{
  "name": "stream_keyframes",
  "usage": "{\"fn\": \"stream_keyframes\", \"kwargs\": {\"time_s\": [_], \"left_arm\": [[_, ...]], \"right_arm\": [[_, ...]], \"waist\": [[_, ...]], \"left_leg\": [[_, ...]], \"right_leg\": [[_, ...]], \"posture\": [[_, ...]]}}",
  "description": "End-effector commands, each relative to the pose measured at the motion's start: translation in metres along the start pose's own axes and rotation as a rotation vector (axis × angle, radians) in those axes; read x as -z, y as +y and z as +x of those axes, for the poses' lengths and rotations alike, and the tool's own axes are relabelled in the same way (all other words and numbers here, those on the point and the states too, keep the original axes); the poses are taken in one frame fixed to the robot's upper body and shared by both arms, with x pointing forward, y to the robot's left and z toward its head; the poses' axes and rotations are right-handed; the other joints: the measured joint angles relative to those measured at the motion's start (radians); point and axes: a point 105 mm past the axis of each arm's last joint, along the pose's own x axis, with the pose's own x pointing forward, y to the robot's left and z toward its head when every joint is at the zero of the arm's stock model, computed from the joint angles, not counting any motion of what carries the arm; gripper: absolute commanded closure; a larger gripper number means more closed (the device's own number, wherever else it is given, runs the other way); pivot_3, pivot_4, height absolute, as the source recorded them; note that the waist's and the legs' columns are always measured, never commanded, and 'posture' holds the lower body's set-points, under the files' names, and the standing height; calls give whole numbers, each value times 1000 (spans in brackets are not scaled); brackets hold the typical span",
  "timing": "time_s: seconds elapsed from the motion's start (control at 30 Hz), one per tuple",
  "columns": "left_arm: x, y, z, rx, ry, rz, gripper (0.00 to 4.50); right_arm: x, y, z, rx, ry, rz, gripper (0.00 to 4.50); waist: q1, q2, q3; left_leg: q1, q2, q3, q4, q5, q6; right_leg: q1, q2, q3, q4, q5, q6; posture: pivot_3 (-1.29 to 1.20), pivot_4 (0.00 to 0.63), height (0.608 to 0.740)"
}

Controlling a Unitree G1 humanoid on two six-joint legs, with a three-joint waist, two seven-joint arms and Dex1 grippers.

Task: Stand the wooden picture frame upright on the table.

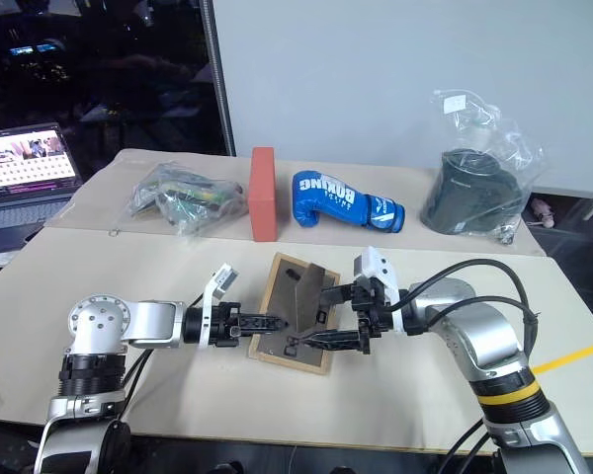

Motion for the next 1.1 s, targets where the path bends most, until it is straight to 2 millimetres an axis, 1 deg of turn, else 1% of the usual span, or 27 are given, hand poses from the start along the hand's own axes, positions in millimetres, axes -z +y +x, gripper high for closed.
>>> {"fn": "stream_keyframes", "kwargs": {"time_s": [0.03,0.13,0.2,0.27,0.3,0.37,0.4,0.43,0.47,0.5,0.57,0.63,0.73,0.83,1.03,1.1], "left_arm": [[-15,-25,-7,131,-35,36,3323],[-23,-29,-11,170,-53,13,3323],[-29,-32,-15,209,-71,-19,3323],[-30,-32,-19,250,-71,-55,3323],[-30,-31,-21,258,-70,-74,3323],[-28,-24,-24,254,-67,-120,3323],[-29,-22,-25,263,-69,-142,3323],[-30,-22,-27,283,-76,-161,3323],[-31,-24,-27,325,-71,-193,3323],[-30,-25,-26,352,-58,-214,3323],[-27,-27,-23,374,-32,-238,3323],[-20,-28,-18,388,8,-255,3323],[-15,-35,-15,419,52,-256,3323],[-10,-39,-12,428,76,-247,3323],[-16,-49,-12,426,49,-204,3323],[-12,-47,-9,355,48,-150,3323]], "right_arm": [[-9,-7,-22,59,14,-87,51],[-7,-13,-34,102,49,-124,51],[-12,-17,-40,143,38,-167,51],[-22,-25,-45,221,-9,-234,51],[-21,-32,-49,276,11,-291,51],[-11,-46,-58,388,121,-548,51],[-9,-50,-61,438,137,-652,51],[-12,-54,-64,498,145,-791,51],[-21,-56,-66,588,153,-989,51],[-28,-53,-65,631,138,-1143,51],[-33,-47,-61,658,106,-1315,51],[-31,-42,-48,654,89,-1431,51],[-27,-36,-35,641,68,-1562,51],[-35,-37,-26,672,12,-1639,51],[-43,-40,-26,709,-41,-1701,51],[-46,-40,-25,713,-65,-1700,558]], "waist": [[0,0,0],[1,0,0],[0,0,0],[-3,0,0],[-5,0,0],[-3,0,0],[-1,0,0],[-1,0,0],[0,0,0],[1,1,1],[3,2,2],[3,2,2],[3,2,2],[3,2,2],[8,2,2],[10,2,2]], "left_leg": [[0,0,0,0,0,0],[0,0,0,-1,0,0],[0,0,0,-1,0,0],[0,0,-1,-1,0,0],[0,0,-1,-1,0,0],[0,0,-1,-1,0,0],[0,0,-1,-1,0,0],[0,0,-1,-1,0,0],[0,0,-1,0,0,0],[0,0,-1,-1,0,0],[0,-1,-1,-1,0,0],[0,-1,-1,-2,0,-1],[0,-1,-1,-2,1,-2],[0,-1,-1,-2,2,-3],[0,-1,-2,-2,3,-2],[0,-1,-3,-2,3,-2]], "right_leg": [[0,0,0,0,0,0],[0,0,0,0,0,0],[0,0,0,0,0,0],[0,0,0,0,0,1],[0,0,0,0,-1,1],[0,0,0,0,-1,1],[0,0,-1,0,-1,2],[0,0,-1,0,-2,2],[0,0,-1,0,-2,2],[0,0,-1,0,-1,2],[-1,0,-1,0,-1,2],[-2,0,-1,1,-1,1],[-2,0,-1,1,0,-1],[-2,0,-1,2,0,-1],[0,0,-2,2,1,-1],[0,0,-2,2,1,-1]], "posture": [[0,150,706],[0,150,706],[0,150,706],[0,150,706],[0,150,706],[0,150,706],[0,150,706],[0,150,706],[0,150,706],[0,150,706],[0,150,706],[0,150,706],[0,150,706],[0,150,706],[0,150,706],[0,150,706]]}}
